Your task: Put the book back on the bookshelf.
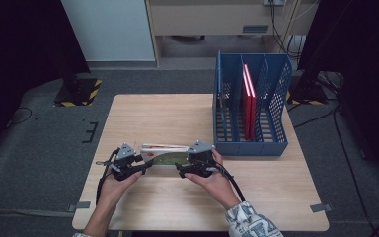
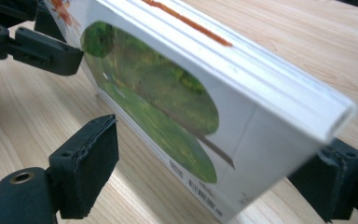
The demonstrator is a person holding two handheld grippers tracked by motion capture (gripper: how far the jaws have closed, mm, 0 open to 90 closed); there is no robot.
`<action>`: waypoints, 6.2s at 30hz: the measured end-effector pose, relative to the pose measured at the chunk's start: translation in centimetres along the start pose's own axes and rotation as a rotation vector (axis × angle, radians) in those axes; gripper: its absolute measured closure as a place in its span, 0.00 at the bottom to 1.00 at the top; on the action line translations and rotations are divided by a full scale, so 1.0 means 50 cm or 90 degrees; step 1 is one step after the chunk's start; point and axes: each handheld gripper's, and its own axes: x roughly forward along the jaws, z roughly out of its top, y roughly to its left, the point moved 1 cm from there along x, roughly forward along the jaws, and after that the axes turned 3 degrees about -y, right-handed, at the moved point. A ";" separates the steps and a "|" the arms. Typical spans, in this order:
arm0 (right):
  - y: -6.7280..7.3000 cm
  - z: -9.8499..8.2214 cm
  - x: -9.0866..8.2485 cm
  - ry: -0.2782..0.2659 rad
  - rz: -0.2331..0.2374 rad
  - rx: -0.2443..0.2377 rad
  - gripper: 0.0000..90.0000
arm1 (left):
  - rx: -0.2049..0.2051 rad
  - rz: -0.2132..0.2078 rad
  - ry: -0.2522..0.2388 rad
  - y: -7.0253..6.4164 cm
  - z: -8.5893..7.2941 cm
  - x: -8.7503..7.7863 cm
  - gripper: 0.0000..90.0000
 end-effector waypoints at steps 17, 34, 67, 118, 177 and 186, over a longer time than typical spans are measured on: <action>0.008 0.013 -0.007 0.019 0.045 -0.029 0.44 | -0.012 0.025 -0.014 0.014 0.005 0.003 0.56; 0.014 0.026 0.005 0.004 0.124 -0.058 0.41 | -0.030 0.030 -0.025 0.020 0.004 0.008 0.45; 0.001 0.052 0.050 0.039 0.174 -0.091 0.68 | -0.040 0.081 -0.007 0.042 -0.012 -0.018 0.08; -0.031 0.045 -0.033 -0.011 0.098 -0.043 0.84 | -0.039 0.113 0.067 0.097 -0.050 -0.011 0.04; -0.087 -0.026 -0.187 -0.053 0.052 0.021 0.84 | -0.035 0.111 0.121 0.092 -0.063 0.010 0.04; -0.101 -0.046 -0.226 -0.057 0.034 0.036 0.84 | -0.035 0.106 0.126 0.090 -0.065 0.014 0.04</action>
